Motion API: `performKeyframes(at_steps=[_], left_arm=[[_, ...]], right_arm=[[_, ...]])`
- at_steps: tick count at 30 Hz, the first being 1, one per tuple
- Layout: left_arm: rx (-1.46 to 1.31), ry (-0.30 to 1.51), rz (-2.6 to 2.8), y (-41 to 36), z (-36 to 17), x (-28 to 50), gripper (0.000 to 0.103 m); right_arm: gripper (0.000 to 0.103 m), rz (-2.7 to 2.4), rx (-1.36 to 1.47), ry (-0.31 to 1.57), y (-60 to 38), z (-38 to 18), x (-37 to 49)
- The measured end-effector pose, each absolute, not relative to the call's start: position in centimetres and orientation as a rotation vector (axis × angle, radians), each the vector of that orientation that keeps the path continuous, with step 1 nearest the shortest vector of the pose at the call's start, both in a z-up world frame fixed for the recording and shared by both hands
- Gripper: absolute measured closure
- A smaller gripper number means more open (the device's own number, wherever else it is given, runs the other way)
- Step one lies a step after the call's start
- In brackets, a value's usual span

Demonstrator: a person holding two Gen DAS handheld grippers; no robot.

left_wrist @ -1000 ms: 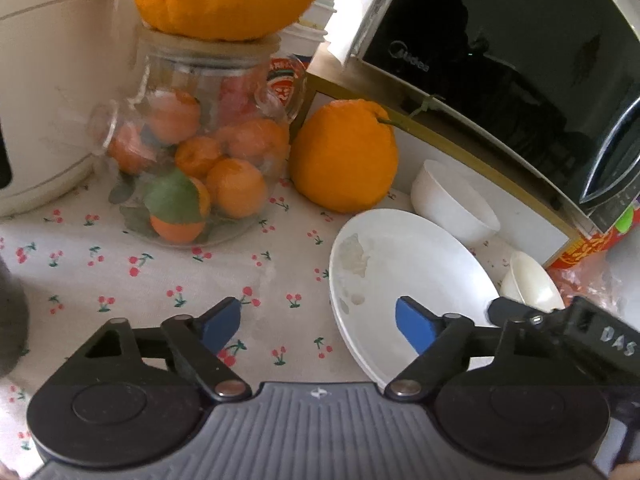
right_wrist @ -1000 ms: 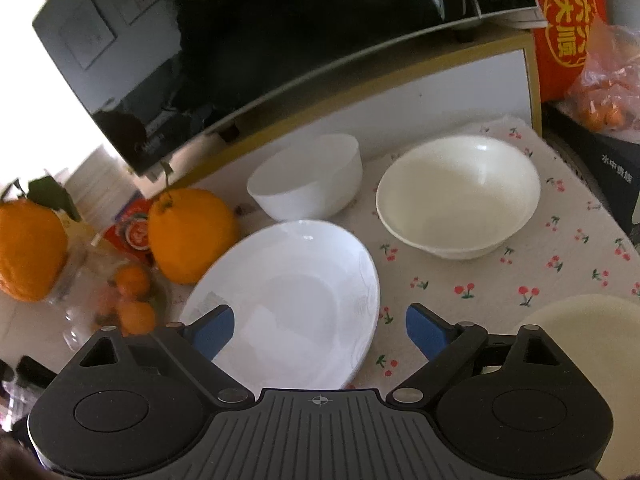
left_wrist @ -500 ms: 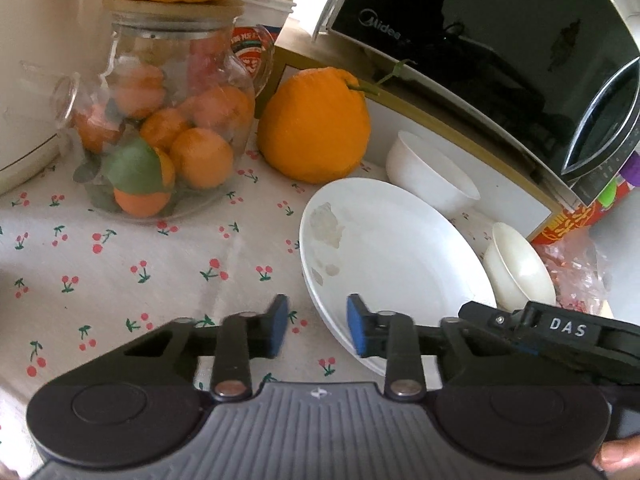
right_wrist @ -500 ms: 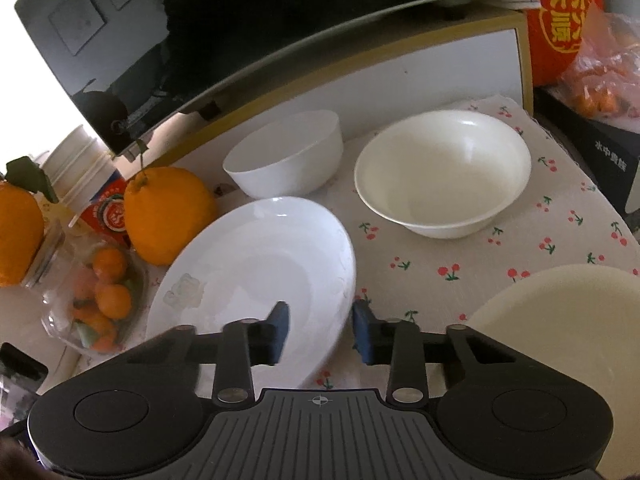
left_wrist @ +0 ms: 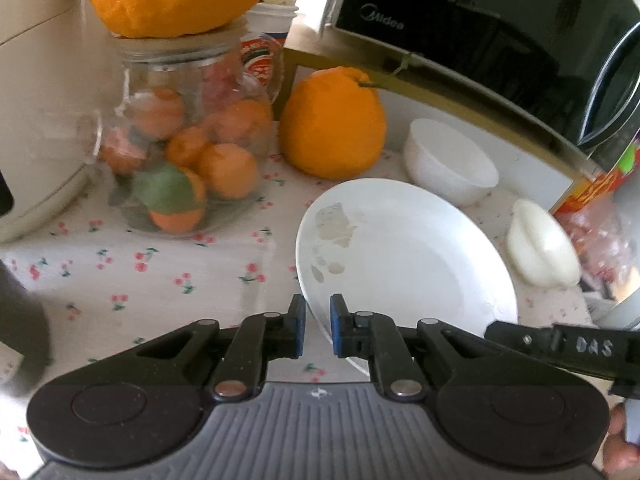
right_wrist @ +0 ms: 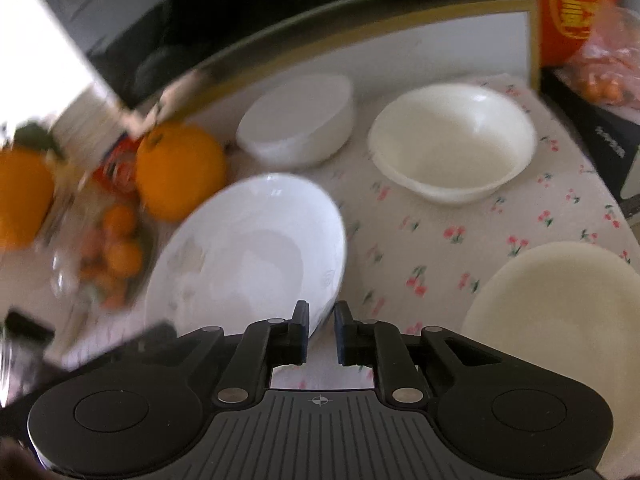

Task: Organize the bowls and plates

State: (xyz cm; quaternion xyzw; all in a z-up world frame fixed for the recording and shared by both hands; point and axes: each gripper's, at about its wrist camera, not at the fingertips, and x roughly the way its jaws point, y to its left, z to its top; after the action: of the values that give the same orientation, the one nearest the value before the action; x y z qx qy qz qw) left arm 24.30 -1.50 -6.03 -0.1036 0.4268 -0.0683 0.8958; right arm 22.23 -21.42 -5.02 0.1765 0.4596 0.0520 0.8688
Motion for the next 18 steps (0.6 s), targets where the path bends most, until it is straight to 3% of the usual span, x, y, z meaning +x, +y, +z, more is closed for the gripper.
performKeyframes(at_steps=[2, 6, 11, 15, 18], left_arm=[[-0.248, 0.891, -0.156, -0.9, -6.3, 24.5, 0.091], [-0.346, 0.873, -0.163, 0.0, -7.0, 24.6, 0.075], [-0.380, 0.840, -0.182, 0.0, -7.7, 24.6, 0.076], [-0.381, 0.822, -0.189, -0.2, -7.9, 24.4, 0.081], [-0.369, 0.817, -0.180, -0.4, -7.9, 24.3, 0.085]], right_arm=[[0.086, 0.100, 0.366, 0.959, -21.4, -5.2, 22.2], [0.080, 0.093, 0.439, 0.916, -22.2, -5.8, 22.6], [0.078, 0.091, 0.451, 0.865, -22.6, -6.4, 22.8], [0.077, 0.102, 0.399, 0.834, -21.9, -6.7, 22.8], [0.082, 0.096, 0.330, 0.811, -21.2, -6.6, 22.6]])
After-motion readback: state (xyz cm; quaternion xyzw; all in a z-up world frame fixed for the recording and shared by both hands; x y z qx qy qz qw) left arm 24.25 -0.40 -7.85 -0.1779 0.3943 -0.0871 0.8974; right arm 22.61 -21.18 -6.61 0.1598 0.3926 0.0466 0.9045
